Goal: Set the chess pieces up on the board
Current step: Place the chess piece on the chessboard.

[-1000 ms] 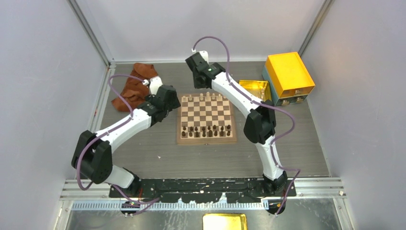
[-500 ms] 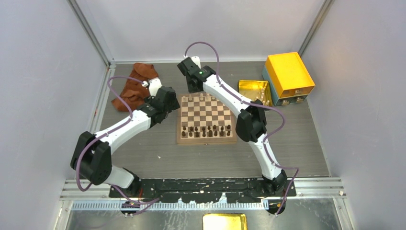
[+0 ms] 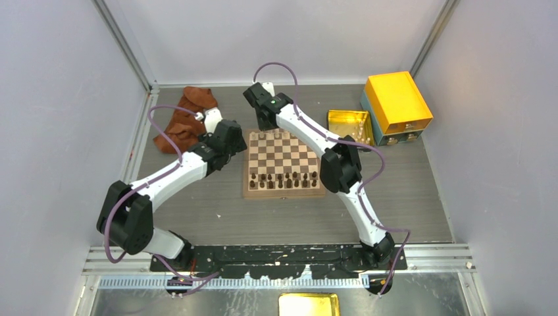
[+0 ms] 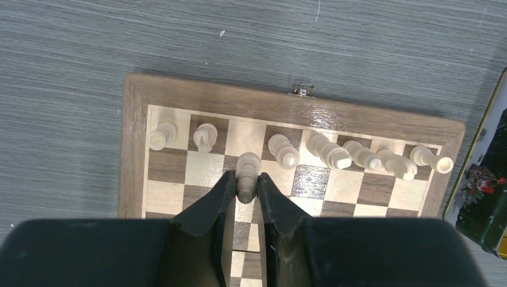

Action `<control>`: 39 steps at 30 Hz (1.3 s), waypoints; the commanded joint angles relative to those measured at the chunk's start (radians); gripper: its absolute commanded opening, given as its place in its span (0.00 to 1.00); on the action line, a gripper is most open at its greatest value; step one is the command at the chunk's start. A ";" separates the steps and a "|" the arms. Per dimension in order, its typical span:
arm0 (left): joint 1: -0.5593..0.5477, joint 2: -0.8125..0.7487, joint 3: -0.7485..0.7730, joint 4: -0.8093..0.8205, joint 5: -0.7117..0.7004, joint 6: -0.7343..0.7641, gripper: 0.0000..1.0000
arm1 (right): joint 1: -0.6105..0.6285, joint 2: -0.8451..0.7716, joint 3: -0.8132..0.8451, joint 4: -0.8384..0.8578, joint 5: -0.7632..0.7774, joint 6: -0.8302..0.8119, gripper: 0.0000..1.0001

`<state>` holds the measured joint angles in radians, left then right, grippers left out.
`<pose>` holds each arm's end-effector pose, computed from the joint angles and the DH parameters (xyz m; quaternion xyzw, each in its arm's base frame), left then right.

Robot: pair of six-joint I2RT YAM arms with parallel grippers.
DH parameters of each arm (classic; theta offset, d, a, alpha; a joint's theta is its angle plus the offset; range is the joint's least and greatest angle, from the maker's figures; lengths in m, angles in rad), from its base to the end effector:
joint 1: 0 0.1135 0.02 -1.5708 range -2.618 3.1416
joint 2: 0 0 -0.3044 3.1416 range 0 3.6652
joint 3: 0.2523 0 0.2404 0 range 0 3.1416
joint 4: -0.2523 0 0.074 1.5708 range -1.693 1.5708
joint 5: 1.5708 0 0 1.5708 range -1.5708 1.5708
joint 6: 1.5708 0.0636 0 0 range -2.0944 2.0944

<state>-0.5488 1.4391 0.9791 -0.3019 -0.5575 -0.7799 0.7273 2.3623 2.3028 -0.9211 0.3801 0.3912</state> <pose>0.2802 -0.1319 0.2774 -0.2094 0.8655 -0.0341 0.4538 0.4239 0.3457 0.2629 -0.1030 0.9355 -0.0017 0.3380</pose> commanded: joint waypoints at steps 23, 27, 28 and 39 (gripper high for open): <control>0.009 0.001 0.025 0.066 -0.039 -0.005 0.84 | -0.039 0.062 0.086 0.026 -0.090 0.034 0.01; 0.012 0.005 0.028 0.068 -0.037 -0.004 0.84 | -0.043 0.076 0.103 0.020 -0.095 0.032 0.01; 0.013 0.005 0.028 0.068 -0.035 -0.004 0.84 | -0.046 0.080 0.108 0.018 -0.096 0.032 0.01; 0.023 0.012 0.031 0.073 -0.025 -0.004 0.84 | -0.048 0.105 0.140 -0.002 -0.099 0.029 0.01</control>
<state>-0.5343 1.4513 0.9794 -0.2832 -0.5640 -0.7792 0.6830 2.4680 2.3943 -0.9215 0.2829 0.4175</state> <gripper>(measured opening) 0.840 0.229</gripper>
